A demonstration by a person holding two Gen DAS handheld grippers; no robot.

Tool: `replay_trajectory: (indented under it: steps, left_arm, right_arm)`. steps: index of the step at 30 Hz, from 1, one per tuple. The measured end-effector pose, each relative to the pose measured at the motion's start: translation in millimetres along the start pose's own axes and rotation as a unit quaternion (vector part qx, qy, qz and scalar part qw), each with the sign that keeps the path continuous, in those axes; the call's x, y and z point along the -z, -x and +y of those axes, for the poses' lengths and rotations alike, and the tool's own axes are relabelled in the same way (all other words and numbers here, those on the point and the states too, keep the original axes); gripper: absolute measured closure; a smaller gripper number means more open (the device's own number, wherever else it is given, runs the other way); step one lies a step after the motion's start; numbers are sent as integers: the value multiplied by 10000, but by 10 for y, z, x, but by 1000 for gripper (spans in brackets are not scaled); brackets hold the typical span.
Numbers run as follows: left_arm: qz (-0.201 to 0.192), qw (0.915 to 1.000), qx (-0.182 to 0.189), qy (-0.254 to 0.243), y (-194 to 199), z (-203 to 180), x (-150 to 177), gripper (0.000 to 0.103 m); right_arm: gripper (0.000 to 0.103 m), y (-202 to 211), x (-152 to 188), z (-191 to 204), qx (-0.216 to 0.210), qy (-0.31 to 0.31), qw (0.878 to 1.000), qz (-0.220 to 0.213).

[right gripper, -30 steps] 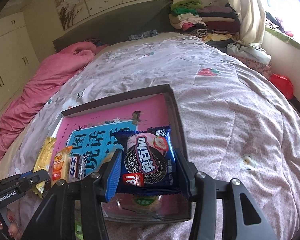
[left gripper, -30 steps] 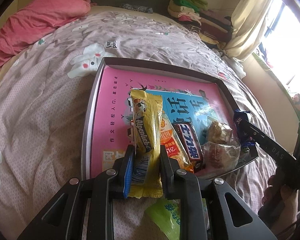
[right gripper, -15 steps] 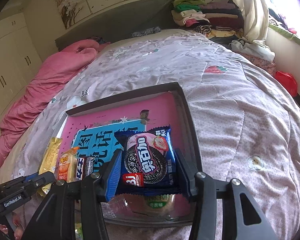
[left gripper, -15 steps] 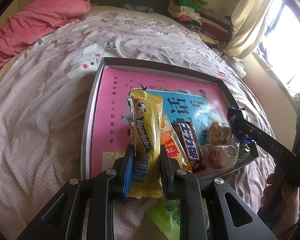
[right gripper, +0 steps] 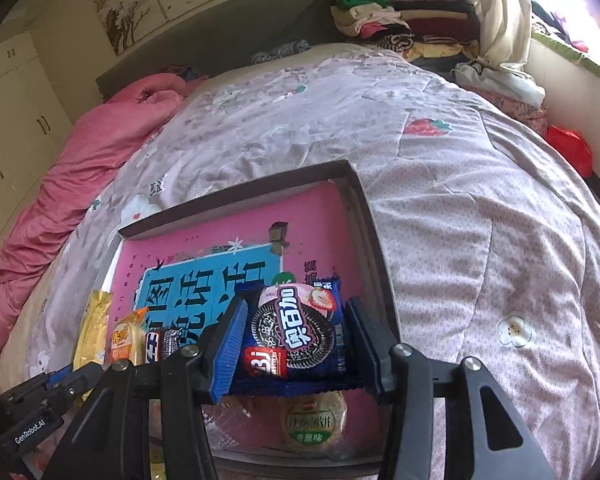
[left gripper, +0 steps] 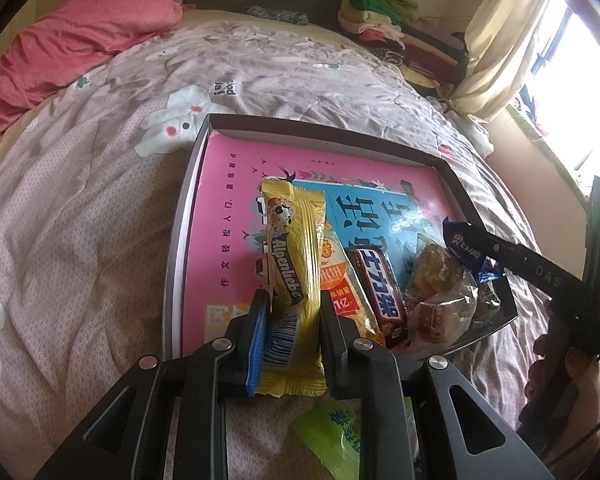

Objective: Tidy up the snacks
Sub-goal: 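Open the left gripper to drop the Alpenliebe pack while the right gripper releases the cookie pack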

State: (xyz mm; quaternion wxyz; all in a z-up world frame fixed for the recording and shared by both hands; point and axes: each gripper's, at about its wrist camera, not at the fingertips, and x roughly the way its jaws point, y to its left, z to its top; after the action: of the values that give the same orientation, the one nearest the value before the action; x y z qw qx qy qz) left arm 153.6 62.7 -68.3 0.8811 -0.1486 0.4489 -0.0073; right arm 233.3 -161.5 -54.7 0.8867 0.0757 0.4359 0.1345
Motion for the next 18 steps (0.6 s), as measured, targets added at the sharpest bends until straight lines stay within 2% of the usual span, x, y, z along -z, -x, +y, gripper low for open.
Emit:
replay_trajectory:
  steps: [8,18]
  left_arm:
    - [-10,10000,-45,28,-15,13,-25,79]
    - [-8,10000,-44,47,-10,18,-28,79]
  right_arm:
    - [52,77,51,-13,59,61,10000,-9]
    - [52,205,147,-38,-60,183,9998,-16]
